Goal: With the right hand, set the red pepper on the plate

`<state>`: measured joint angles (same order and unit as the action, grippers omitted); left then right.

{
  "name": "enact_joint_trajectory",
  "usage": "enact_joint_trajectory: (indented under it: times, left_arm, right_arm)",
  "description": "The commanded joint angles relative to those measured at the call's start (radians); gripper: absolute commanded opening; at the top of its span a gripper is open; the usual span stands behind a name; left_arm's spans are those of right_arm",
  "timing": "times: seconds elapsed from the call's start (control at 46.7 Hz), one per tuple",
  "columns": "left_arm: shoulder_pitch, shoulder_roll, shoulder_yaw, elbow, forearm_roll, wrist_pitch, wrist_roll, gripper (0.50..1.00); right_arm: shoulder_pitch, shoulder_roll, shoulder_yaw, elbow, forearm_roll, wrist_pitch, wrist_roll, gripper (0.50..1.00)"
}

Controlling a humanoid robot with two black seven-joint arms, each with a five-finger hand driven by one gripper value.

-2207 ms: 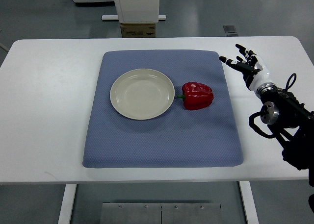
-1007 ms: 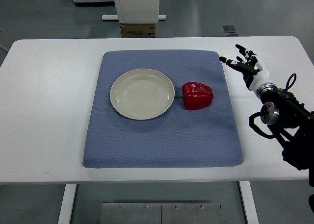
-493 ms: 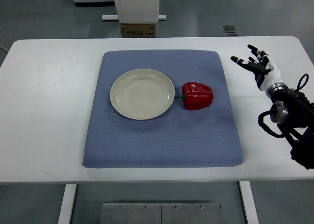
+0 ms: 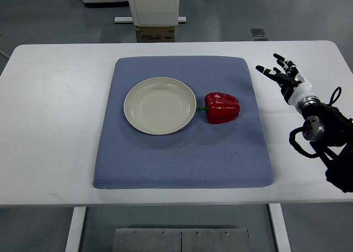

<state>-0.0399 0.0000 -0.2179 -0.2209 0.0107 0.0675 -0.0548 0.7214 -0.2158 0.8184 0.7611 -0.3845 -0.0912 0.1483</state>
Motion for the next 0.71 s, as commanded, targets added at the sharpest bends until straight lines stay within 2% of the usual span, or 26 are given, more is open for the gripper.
enact_joint_trajectory:
  times: [0.0, 0.236, 0.471, 0.686]
  left_arm:
    - [0.0, 0.0, 0.0, 0.0, 0.0, 0.0, 0.0, 1.0]
    - [0.0, 0.0, 0.0, 0.0, 0.0, 0.0, 0.0, 1.0]
    - [0.0, 0.0, 0.0, 0.0, 0.0, 0.0, 0.0, 1.0]
    - [0.0, 0.0, 0.0, 0.0, 0.0, 0.0, 0.0, 1.0]
  right_arm:
    - [0.006, -0.013, -0.015, 0.004, -0.001, 0.034, 0.004, 1.0]
    - [0.012, -0.027, -0.021, 0.043, -0.01, 0.042, 0.01, 0.985]
    - [0.072, -0.126, -0.105, 0.099, -0.062, 0.064, 0.014, 0.981]
    - [0.084, -0.175, -0.15, 0.17, -0.203, 0.073, 0.063, 0.981]
